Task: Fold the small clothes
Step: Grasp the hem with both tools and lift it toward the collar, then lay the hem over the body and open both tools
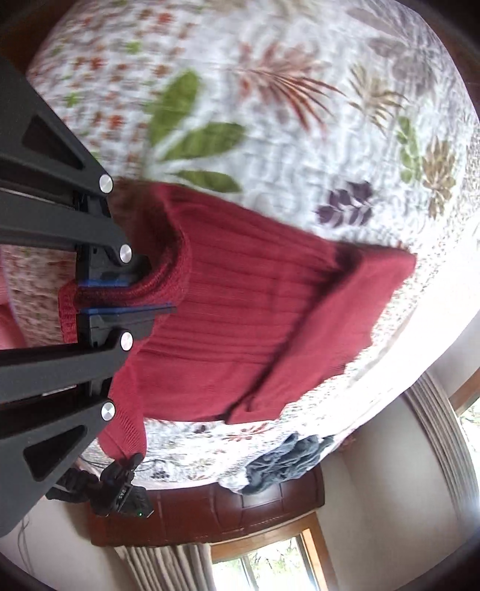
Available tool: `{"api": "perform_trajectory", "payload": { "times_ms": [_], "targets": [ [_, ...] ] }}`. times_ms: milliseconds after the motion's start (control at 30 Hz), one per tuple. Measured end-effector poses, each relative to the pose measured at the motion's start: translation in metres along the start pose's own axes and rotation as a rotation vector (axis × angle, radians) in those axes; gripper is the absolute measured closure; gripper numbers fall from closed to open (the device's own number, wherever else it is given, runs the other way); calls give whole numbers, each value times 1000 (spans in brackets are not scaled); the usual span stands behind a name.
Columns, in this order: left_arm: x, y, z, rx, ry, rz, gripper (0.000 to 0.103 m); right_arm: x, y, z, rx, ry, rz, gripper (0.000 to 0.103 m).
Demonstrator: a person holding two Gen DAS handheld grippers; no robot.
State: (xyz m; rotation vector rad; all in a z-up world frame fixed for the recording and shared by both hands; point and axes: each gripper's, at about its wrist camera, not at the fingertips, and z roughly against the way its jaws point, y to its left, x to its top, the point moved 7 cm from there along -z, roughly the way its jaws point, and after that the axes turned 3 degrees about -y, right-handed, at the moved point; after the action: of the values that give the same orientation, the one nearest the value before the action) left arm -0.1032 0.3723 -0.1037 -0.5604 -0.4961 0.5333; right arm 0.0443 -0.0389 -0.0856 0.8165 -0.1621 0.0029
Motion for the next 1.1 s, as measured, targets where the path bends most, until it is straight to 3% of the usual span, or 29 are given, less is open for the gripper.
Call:
{"api": "perform_trajectory", "payload": {
  "times_ms": [200, 333, 600, 700, 800, 833, 900, 1000, 1100],
  "targets": [
    [40, 8, -33, 31, 3, 12, 96, 47, -13, -30, -23, 26, -35, 97],
    [55, 18, -58, 65, 17, 16, 96, 64, -24, -45, -38, 46, -50, 97],
    [69, 34, -81, 48, 58, 58, 92, 82, -44, -71, -72, 88, -92, 92],
    [70, 35, -78, 16, 71, 67, 90, 83, -49, -72, -66, 86, -118, 90],
    [70, 34, -66, -37, 69, 86, 82, 83, -56, -62, -74, 63, -125, 76],
    [70, 34, -59, -60, 58, 96, 80, 83, -57, -56, -78, 46, -123, 67],
    [69, 34, -50, -77, 47, 102, 76, 86, -61, -47, -98, 22, -113, 63],
    [71, 40, -31, -25, -13, 79, 68, 85, -65, -31, -102, -1, -111, 63],
    [75, 40, -14, 0, -71, 41, 67, 79, -66, -17, -106, -14, -92, 62]
  ]
}}
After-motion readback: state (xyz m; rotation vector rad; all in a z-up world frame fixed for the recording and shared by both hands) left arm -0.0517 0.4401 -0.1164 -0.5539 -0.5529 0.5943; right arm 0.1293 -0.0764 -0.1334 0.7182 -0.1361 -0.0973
